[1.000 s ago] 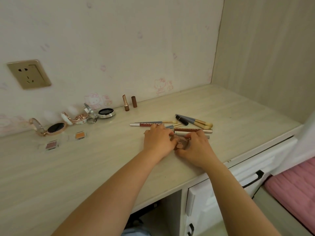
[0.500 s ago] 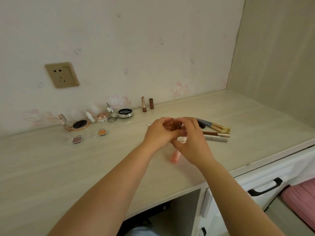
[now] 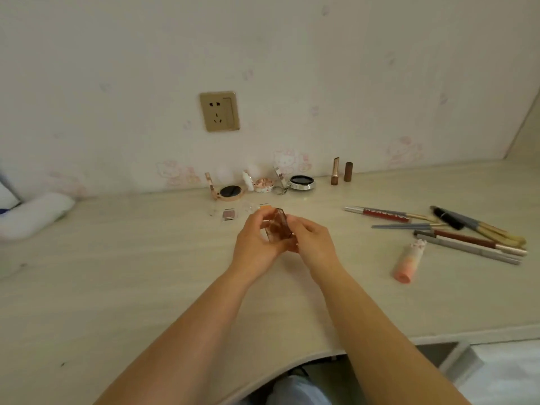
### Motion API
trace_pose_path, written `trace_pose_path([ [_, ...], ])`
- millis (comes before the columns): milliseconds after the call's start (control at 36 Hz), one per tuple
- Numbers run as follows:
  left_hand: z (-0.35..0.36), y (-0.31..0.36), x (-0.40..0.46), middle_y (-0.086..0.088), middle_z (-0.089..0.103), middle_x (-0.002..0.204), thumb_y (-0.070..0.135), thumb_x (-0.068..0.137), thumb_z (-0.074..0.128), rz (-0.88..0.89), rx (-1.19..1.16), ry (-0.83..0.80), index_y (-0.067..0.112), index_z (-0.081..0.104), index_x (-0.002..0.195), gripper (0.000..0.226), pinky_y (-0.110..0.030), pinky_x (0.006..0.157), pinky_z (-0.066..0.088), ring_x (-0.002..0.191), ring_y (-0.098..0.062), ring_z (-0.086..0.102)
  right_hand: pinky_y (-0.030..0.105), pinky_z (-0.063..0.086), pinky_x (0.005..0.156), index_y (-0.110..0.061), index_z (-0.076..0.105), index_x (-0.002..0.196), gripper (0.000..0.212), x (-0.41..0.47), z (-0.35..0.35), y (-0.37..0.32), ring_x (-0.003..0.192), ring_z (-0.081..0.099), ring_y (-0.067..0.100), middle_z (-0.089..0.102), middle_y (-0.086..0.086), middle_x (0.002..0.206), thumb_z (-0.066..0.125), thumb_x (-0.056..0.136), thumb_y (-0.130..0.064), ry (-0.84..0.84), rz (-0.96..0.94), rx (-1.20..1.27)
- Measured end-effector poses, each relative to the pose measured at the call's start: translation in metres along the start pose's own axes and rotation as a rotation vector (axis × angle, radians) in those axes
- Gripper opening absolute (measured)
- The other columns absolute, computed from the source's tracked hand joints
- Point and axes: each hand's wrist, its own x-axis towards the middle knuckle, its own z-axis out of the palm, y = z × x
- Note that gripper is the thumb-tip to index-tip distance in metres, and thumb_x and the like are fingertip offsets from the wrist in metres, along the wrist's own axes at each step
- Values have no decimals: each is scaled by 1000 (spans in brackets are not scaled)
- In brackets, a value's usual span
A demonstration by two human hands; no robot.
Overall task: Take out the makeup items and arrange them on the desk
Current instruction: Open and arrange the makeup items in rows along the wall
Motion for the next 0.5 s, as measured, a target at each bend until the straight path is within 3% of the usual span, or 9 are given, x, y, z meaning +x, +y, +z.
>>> trace_pose_path([
  [111, -12, -18, -1, 16, 55, 113, 20, 61, 86, 10, 37, 15, 27, 54, 122, 69, -21, 93, 42, 106, 1, 51, 15, 47, 68, -24, 74, 79, 28, -3, 14, 9, 75, 61, 10, 71, -6, 77, 50, 93, -20, -27, -16, -47],
  [167, -11, -27, -4, 17, 55, 113, 21, 60, 86, 14, 36, 30, 28, 53, 122, 70, -23, 93, 44, 108, 1, 51, 16, 45, 65, -20, 75, 76, 29, -4, 15, 15, 72, 61, 8, 72, -5, 76, 50, 92, -19, -28, -42, -84],
  [278, -9, -30, -5, 18, 53, 114, 24, 61, 86, 70, 74, 62, 27, 53, 123, 70, -21, 90, 43, 106, 4, 49, 14, 45, 65, -28, 74, 75, 31, -4, 14, 16, 71, 60, 3, 72, -9, 75, 51, 91, -15, -26, -75, -78],
  [361, -10, -31, -5, 18, 53, 115, 23, 61, 86, 97, 96, 48, 27, 54, 123, 70, -21, 90, 43, 106, 3, 48, 15, 46, 65, -22, 76, 78, 29, -5, 12, 17, 69, 60, 1, 73, -6, 76, 52, 91, -14, -29, -62, -73],
  [500, -11, -34, -5, 18, 54, 113, 20, 57, 87, 109, 92, 58, 28, 56, 121, 71, -22, 90, 43, 107, 1, 51, 5, 45, 62, -25, 75, 86, 29, -6, 10, 17, 67, 61, -12, 70, -21, 72, 52, 91, -9, -52, -75, -70],
])
